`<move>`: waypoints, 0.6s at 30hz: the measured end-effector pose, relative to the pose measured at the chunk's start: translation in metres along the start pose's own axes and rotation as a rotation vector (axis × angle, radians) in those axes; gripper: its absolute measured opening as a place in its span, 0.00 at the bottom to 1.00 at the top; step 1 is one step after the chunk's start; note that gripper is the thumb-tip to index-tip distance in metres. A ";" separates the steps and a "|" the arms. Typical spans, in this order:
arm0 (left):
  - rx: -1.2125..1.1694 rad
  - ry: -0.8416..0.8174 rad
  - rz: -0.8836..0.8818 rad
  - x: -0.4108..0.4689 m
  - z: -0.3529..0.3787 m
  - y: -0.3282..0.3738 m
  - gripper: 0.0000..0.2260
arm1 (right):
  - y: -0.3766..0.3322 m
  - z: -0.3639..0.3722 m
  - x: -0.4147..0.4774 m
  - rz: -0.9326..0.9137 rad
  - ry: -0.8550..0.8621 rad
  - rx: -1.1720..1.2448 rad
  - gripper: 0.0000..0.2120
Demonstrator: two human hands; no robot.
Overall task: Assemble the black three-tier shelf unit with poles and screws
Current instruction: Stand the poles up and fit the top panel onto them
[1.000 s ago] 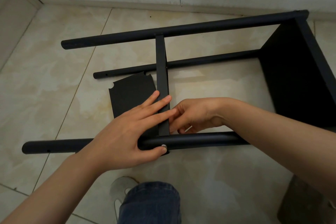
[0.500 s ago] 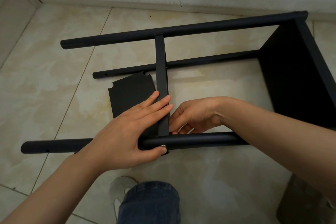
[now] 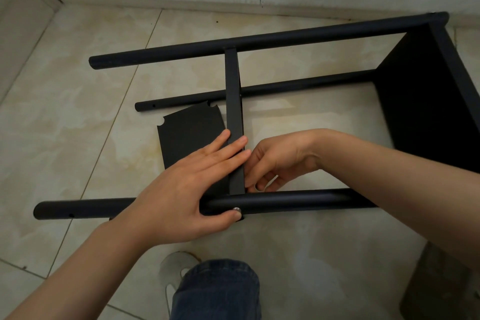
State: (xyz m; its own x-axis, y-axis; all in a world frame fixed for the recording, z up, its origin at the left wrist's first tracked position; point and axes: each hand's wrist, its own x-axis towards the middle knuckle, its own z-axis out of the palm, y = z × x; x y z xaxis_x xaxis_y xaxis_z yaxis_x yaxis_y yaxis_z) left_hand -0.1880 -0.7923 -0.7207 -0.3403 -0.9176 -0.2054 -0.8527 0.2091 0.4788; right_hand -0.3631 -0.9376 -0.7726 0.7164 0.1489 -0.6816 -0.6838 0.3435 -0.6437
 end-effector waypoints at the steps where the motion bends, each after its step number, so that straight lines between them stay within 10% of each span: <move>1: 0.004 -0.001 -0.001 0.000 0.000 0.000 0.38 | 0.000 0.000 0.001 0.003 0.001 -0.002 0.12; 18: -0.019 0.013 -0.008 -0.001 -0.001 0.002 0.38 | 0.004 -0.003 0.005 0.019 -0.043 0.013 0.11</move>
State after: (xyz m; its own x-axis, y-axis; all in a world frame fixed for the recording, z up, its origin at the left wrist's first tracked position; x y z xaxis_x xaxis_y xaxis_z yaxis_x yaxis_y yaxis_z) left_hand -0.1893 -0.7915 -0.7188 -0.3287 -0.9234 -0.1981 -0.8474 0.1957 0.4936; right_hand -0.3623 -0.9380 -0.7797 0.7089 0.1955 -0.6777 -0.6957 0.3522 -0.6261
